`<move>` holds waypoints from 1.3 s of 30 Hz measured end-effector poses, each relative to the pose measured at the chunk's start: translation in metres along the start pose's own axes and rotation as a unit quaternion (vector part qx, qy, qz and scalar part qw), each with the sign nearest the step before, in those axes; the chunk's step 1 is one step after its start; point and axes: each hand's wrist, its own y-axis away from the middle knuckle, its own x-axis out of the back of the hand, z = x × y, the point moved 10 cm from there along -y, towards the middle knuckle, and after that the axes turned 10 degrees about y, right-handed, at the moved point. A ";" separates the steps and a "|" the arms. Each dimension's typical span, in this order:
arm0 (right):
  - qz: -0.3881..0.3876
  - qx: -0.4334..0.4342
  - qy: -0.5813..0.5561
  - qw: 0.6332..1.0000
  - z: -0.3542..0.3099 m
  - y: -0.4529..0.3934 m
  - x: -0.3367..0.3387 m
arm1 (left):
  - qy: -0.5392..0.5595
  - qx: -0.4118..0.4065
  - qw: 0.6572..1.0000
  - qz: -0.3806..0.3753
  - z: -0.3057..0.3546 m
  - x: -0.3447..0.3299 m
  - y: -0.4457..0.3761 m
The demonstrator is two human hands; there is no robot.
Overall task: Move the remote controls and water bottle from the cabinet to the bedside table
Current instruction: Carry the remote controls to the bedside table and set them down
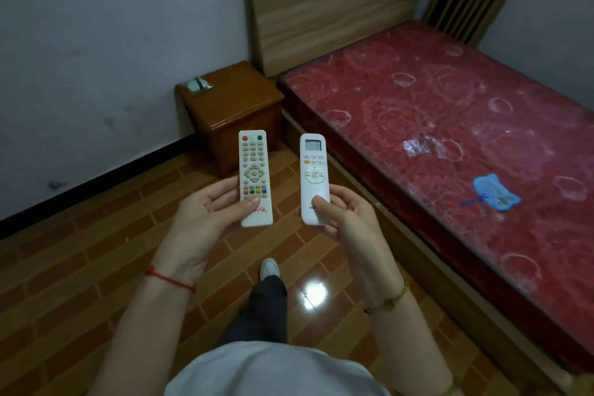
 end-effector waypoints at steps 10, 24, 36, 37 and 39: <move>-0.033 0.026 0.012 0.999 -0.111 -0.193 -0.051 | -0.009 -0.021 0.999 0.022 0.105 0.006 -0.177; -0.089 -0.004 0.043 0.995 -0.162 -0.371 -0.129 | 0.028 0.010 0.996 0.079 0.155 0.046 -0.348; -0.164 -0.034 0.091 0.982 -0.224 -0.577 -0.197 | 0.038 -0.001 0.979 0.201 0.221 0.063 -0.517; -0.170 -0.037 0.095 0.980 -0.229 -0.595 -0.203 | 0.042 -0.004 0.977 0.207 0.228 0.066 -0.532; -0.179 -0.047 0.102 0.977 -0.236 -0.629 -0.215 | 0.068 -0.003 0.974 0.217 0.236 0.070 -0.561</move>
